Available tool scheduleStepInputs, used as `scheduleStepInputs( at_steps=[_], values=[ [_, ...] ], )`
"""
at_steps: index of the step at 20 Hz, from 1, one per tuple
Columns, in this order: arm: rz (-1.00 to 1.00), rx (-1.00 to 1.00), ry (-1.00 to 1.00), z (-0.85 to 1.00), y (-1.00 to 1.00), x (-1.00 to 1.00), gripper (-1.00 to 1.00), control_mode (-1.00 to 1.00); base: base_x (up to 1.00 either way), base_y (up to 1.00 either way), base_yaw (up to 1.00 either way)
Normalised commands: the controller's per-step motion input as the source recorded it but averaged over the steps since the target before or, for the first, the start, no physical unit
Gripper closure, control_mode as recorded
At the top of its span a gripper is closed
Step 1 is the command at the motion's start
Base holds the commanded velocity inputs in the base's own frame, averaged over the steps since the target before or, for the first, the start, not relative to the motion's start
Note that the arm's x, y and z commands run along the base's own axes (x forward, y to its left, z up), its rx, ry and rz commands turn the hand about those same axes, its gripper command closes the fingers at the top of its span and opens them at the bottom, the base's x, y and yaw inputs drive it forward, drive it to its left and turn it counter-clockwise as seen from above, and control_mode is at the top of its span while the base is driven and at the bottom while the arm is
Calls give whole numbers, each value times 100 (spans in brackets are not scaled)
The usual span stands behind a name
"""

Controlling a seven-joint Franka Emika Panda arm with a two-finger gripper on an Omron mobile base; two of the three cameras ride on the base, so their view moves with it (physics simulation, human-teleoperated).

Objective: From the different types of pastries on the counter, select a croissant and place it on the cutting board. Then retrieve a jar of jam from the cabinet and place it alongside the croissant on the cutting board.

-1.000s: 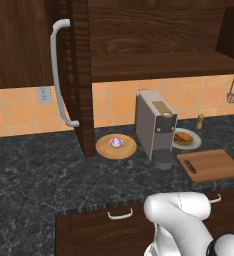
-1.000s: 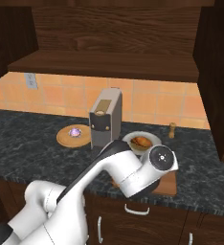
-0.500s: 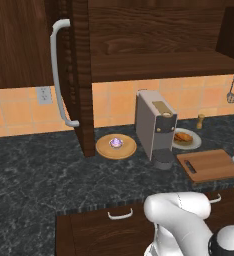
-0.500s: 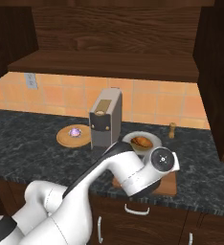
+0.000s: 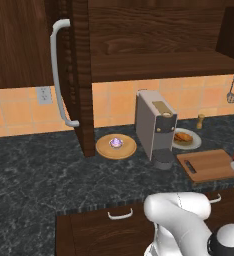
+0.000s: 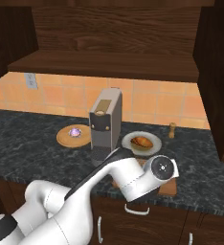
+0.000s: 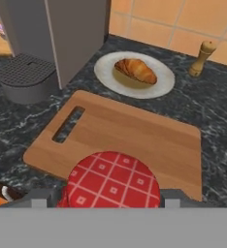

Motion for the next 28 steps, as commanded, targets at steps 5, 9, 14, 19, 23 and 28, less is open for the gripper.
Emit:
scheduleStepInputs(
  at_steps=[5,9,14,19,23,28],
  values=[
    [0,1,-11,-11,0,27,100,-100,0,0,0],
    [0,5,-11,0,-5,38,100,-100,0,0,0],
    [2,0,2,-29,-40,32,100,-100,0,0,0],
    [8,1,0,-8,-66,49,100,-100,0,0,0],
    [9,5,0,-2,-64,22,100,-100,0,0,0],
    [0,6,2,-13,-3,0,100,-100,0,0,0]
  ],
)
